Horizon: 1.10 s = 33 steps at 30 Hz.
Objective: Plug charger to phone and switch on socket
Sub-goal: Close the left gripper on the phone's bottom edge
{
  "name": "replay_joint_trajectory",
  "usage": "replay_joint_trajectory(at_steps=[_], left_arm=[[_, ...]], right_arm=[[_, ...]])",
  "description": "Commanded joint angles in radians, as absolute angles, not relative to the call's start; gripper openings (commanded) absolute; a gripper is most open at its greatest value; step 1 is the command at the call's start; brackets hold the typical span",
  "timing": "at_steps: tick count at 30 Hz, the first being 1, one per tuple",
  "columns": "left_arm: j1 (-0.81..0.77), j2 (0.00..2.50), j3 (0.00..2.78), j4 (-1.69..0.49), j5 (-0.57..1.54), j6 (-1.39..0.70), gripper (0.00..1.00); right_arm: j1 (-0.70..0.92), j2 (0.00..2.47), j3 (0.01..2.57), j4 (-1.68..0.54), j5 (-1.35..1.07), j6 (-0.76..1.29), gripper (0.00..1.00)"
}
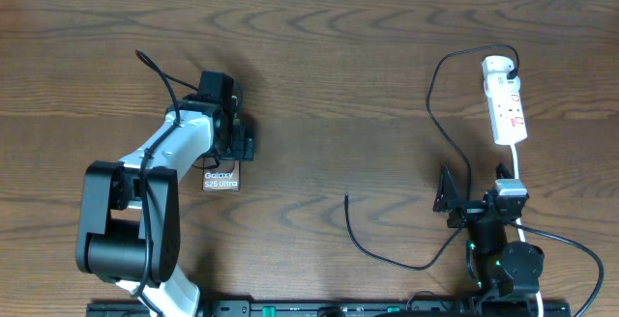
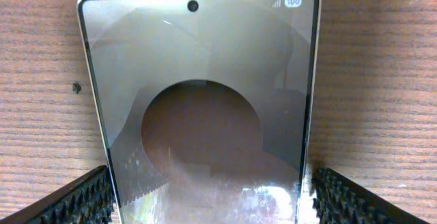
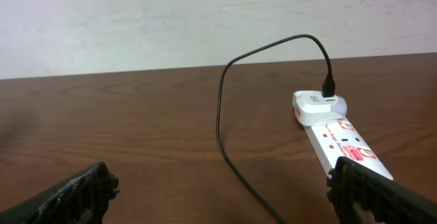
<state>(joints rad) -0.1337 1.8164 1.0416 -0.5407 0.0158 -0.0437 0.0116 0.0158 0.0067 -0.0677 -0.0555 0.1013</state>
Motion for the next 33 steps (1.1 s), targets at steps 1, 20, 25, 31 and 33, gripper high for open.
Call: replay_joint_trajectory(at_steps=[1, 20, 25, 31, 33], left_arm=[[-0.130, 1.810, 1.023, -0.536, 0.015, -0.026, 0.90], [-0.130, 1.810, 0.996, -0.511, 0.015, -0.026, 0.90], [-0.130, 1.810, 0.996, -0.511, 0.015, -0.026, 0.90], [-0.130, 1.810, 0.996, -0.513, 0.015, -0.026, 0.90], [-0.130, 1.810, 0.996, -0.514, 0.015, -0.026, 0.89]], right_arm=[[0.021, 0.012, 0.006, -0.072, -0.055, 0.096, 0.99], [0.021, 0.012, 0.006, -0.072, -0.055, 0.096, 0.99], [0.021, 0.012, 0.006, -0.072, -0.054, 0.096, 0.99], [0.021, 0.012, 0.006, -0.072, -0.054, 0.096, 0.99], [0.021, 0.012, 0.006, -0.072, -0.055, 0.096, 0.99]])
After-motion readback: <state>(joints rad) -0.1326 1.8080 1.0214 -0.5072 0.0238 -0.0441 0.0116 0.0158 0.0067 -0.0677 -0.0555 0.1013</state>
